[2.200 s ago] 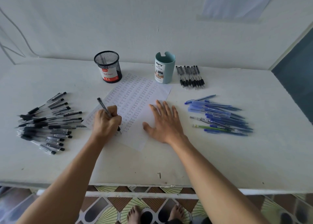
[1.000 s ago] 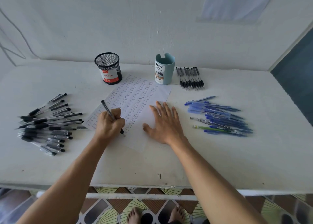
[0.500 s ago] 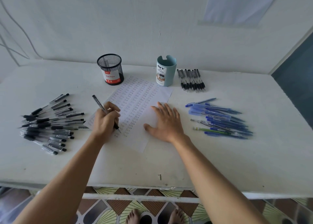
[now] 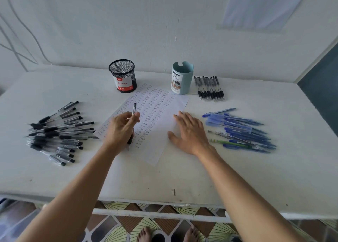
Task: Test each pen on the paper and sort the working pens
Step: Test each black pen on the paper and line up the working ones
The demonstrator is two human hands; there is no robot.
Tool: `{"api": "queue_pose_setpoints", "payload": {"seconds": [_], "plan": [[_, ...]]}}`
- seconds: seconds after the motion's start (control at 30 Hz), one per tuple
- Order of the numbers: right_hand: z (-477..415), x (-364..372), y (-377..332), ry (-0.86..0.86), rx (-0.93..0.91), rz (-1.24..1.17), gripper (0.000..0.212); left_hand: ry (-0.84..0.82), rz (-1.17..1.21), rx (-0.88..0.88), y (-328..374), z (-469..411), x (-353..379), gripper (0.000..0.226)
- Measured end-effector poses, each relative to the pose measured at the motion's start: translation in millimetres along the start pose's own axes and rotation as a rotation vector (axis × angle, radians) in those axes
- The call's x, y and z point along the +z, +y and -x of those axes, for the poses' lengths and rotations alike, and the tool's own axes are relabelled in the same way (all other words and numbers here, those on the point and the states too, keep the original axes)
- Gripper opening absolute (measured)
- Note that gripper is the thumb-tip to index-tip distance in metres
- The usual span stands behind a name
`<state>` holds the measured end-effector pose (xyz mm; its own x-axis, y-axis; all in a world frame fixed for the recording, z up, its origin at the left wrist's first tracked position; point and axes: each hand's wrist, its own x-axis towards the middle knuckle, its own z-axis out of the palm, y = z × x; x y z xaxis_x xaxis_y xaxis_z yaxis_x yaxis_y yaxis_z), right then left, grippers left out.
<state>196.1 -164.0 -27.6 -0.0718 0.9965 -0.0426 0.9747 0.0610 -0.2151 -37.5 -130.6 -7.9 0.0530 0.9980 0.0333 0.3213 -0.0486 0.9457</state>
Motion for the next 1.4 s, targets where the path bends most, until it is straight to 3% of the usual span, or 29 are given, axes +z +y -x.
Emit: {"api": "queue_pose_setpoints", "payload": {"seconds": [0.1,0.27,0.4,0.5,0.63,0.8,0.93,1.07,1.23,1.4], "plan": [[1.1,2.3,0.8,-0.018,0.002,0.015,0.074,0.023,-0.088,-0.012,1.4,-0.9,1.4,0.044],[0.8,2.9,-1.2,0.008,0.016,-0.033,0.082,-0.114,-0.346,-0.095,14.8,-14.6,13.2,0.036],[-0.6,0.0,0.0,0.012,0.031,-0.117,0.073,-0.145,-0.593,-0.013,24.0,-27.6,42.7,0.029],[-2.8,-5.3,2.1,0.006,0.049,-0.254,0.064,-0.174,-0.701,-0.032,28.2,-35.4,65.1,0.038],[-7.0,-16.0,3.2,0.063,0.132,-0.450,0.052,-0.194,-0.675,-0.065,31.5,-45.4,76.2,0.041],[-18.5,-16.4,-3.6,0.157,0.173,-0.351,0.041,0.025,-0.674,0.060,22.0,-64.8,69.6,0.021],[-25.2,-15.6,-15.4,0.167,0.243,-0.205,0.059,-0.017,-0.871,0.149,1.1,-74.9,70.0,0.042],[-30.1,-13.9,-24.1,0.165,0.276,-0.090,0.055,-0.084,-0.908,0.170,-8.0,-76.4,69.3,0.049],[-31.0,-26.4,-19.5,0.089,0.336,-0.235,0.025,-0.070,-0.917,0.169,-8.8,-77.4,69.1,0.049],[-29.8,-47.8,18.2,0.313,0.455,-0.496,0.017,-0.063,-0.954,0.170,-9.7,-77.6,71.6,0.049]]}}
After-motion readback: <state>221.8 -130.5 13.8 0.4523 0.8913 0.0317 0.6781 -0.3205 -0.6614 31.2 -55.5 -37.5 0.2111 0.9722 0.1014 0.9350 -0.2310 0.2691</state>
